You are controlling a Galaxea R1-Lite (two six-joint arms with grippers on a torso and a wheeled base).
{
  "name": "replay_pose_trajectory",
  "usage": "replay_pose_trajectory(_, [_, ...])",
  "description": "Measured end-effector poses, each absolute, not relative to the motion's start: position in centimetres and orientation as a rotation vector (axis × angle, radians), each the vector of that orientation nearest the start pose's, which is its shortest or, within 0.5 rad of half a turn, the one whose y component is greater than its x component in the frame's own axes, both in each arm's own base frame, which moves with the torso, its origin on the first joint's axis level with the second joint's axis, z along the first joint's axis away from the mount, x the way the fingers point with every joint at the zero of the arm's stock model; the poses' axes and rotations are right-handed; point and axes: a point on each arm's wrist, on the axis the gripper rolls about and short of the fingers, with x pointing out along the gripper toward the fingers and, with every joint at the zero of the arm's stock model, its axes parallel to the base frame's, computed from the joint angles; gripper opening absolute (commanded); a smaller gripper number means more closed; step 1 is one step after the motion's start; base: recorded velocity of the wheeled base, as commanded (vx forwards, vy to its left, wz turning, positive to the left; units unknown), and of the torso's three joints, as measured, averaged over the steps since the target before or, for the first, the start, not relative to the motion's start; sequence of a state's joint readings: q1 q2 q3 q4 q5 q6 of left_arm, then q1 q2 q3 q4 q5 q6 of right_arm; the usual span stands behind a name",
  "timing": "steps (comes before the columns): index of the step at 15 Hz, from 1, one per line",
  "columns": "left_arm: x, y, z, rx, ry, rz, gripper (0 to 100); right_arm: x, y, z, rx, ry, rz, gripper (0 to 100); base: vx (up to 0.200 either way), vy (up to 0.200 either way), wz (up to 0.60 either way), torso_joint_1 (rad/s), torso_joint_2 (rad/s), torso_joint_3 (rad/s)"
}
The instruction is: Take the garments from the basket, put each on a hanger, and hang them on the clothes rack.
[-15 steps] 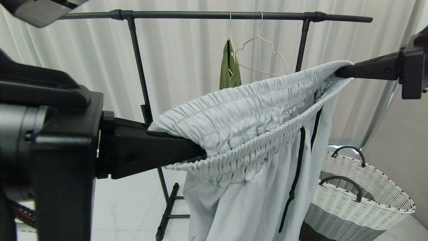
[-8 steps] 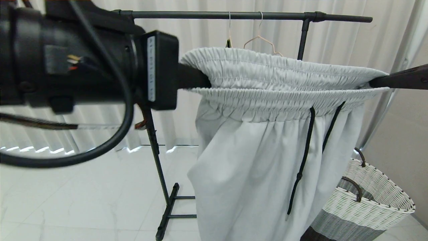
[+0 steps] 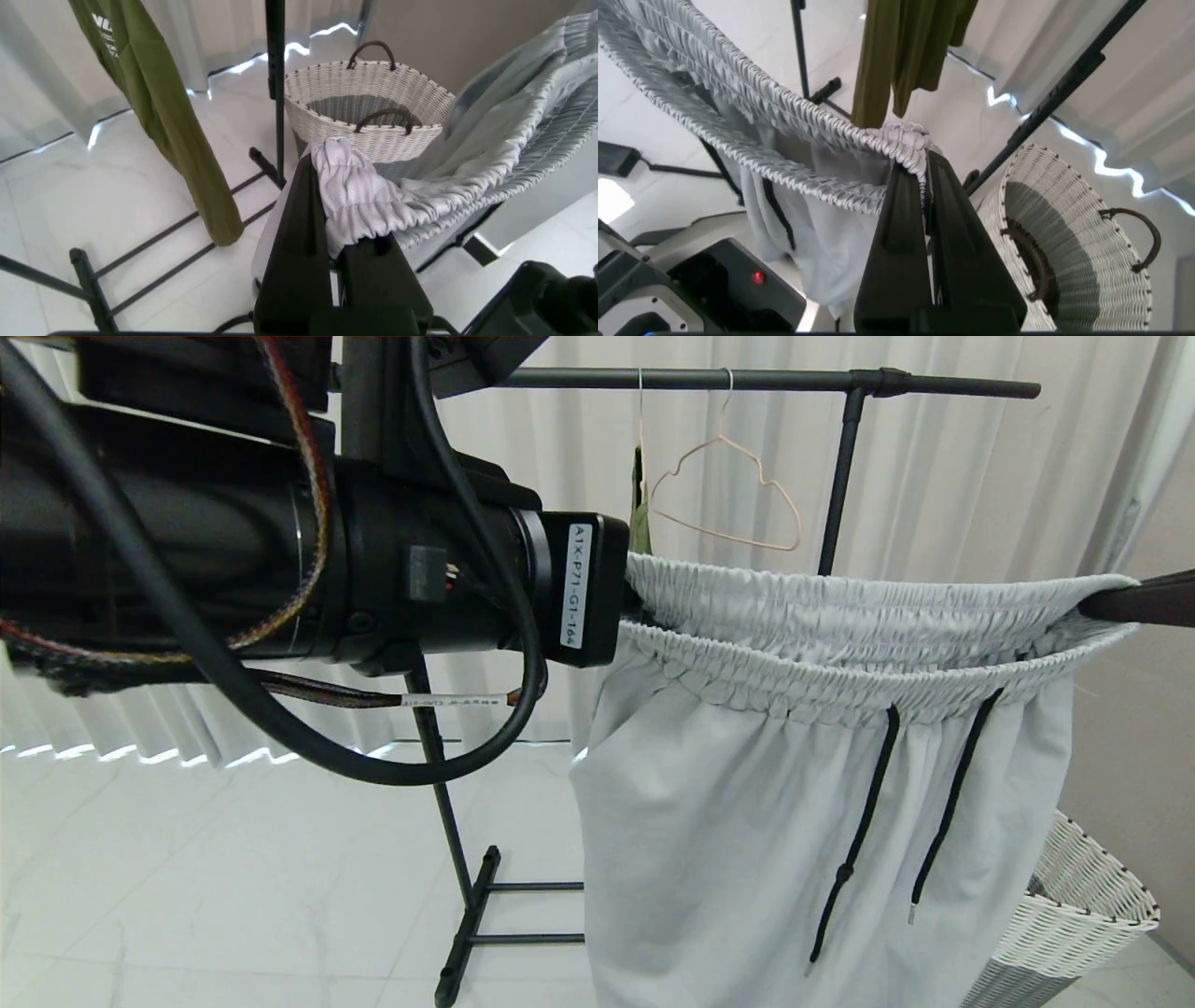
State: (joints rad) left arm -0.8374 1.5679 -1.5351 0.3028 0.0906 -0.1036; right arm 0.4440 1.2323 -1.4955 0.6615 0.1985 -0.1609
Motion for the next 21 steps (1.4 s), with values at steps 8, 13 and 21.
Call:
replay_pose_trajectory(8, [19.1, -19.7, 33.5, 0.063, 0.335, -0.639, 0, 11.8, 6.6, 35.3, -0.214, 0.383, 0.703, 100, 0.0, 0.0, 0.0, 0.0, 0.0, 0.0])
replay_pose_trajectory(13, [20.4, -18.2, 33.2, 0.12, 0.331, -0.488, 0, 9.9, 5.3, 33.1, -0.329, 0.551, 0.537, 100, 0.0, 0.0, 0.0, 0.0, 0.0, 0.0])
replay_pose_trajectory(21, [20.4, -14.7, 31.9, 0.294, 0.348, -0.376, 0, 11.3, 5.5, 30.9, -0.487, 0.53, 0.39, 100, 0.0, 0.0, 0.0, 0.0, 0.0, 0.0])
